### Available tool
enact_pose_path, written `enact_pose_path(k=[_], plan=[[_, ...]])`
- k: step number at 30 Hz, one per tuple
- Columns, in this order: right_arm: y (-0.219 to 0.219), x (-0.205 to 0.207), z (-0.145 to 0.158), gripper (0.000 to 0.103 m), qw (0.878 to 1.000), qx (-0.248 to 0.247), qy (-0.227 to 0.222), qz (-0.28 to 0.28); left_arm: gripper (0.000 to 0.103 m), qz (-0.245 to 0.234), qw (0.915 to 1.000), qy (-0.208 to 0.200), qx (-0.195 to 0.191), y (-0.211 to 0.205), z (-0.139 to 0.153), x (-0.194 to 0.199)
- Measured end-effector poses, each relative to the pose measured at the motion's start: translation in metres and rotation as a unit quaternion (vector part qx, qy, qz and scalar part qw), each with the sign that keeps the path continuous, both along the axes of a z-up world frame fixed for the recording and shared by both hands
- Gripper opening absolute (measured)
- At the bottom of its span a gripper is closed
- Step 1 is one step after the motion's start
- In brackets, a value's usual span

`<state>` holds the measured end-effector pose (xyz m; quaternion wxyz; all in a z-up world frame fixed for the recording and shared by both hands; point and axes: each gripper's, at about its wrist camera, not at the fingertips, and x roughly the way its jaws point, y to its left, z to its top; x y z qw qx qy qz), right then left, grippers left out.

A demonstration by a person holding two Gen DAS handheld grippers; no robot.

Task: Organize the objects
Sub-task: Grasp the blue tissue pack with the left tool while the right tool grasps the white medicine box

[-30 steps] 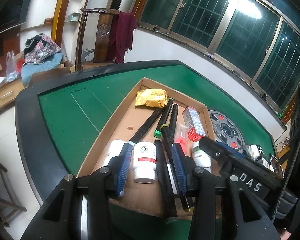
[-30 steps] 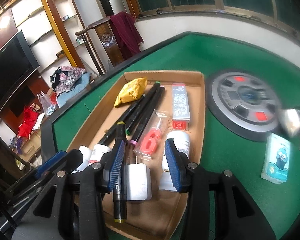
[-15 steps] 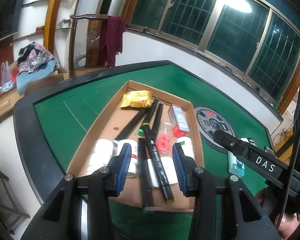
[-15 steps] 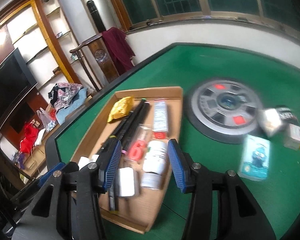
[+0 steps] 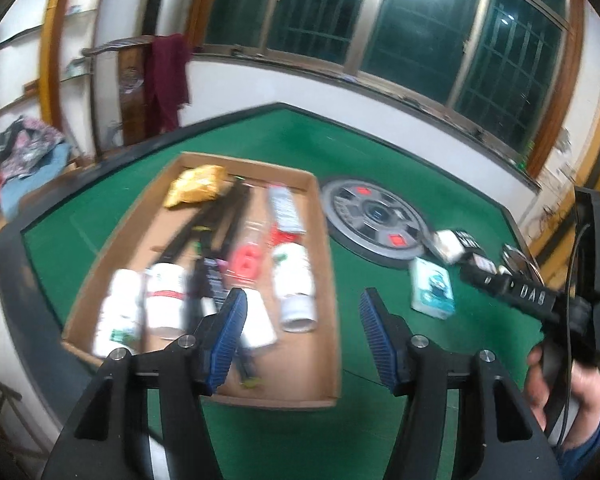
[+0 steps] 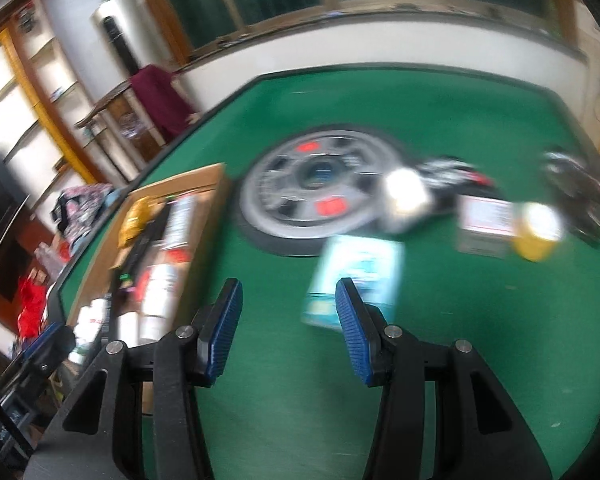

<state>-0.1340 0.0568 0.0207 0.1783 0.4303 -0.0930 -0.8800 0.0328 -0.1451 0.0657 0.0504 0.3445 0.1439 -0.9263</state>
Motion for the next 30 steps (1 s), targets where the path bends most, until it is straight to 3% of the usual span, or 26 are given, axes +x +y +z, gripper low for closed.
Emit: enact_pose_path(k=[7, 12, 16, 21, 24, 28, 30], plan=[[0.077, -0.028, -0.007, 0.046, 0.995, -0.044, -0.033, -0.085, 0.053, -0.062, 0.9972, -0.037, -0.015, 0.058, -0.011, -0.030], [0.094, -0.033, -0.006, 0.046, 0.991, -0.068, -0.042, -0.110, 0.053, -0.113, 0.9913, -0.067, 0.010, 0.098, -0.019, -0.071], [0.105, -0.033, -0.001, 0.046, 0.988, -0.077, -0.035, -0.130, 0.053, -0.133, 0.9846, -0.112, -0.017, 0.126, -0.032, -0.108], [0.124, -0.034, 0.004, 0.057, 0.983, -0.082, -0.013, -0.165, 0.053, -0.127, 0.9804, -0.136, -0.064, 0.147, -0.044, -0.131], [0.130, -0.036, 0.002, 0.059, 0.981, -0.081, -0.016, -0.175, 0.054, -0.123, 0.9793, -0.140, -0.080, 0.156, -0.050, -0.142], [0.125, -0.040, -0.005, 0.059, 0.983, -0.073, -0.030, -0.166, 0.056, -0.113, 0.9823, -0.134, -0.067, 0.155, -0.056, -0.150], [0.121, -0.041, -0.009, 0.059, 0.985, -0.065, -0.033, -0.156, 0.050, -0.113, 0.9821, -0.121, -0.089, 0.157, -0.055, -0.146]])
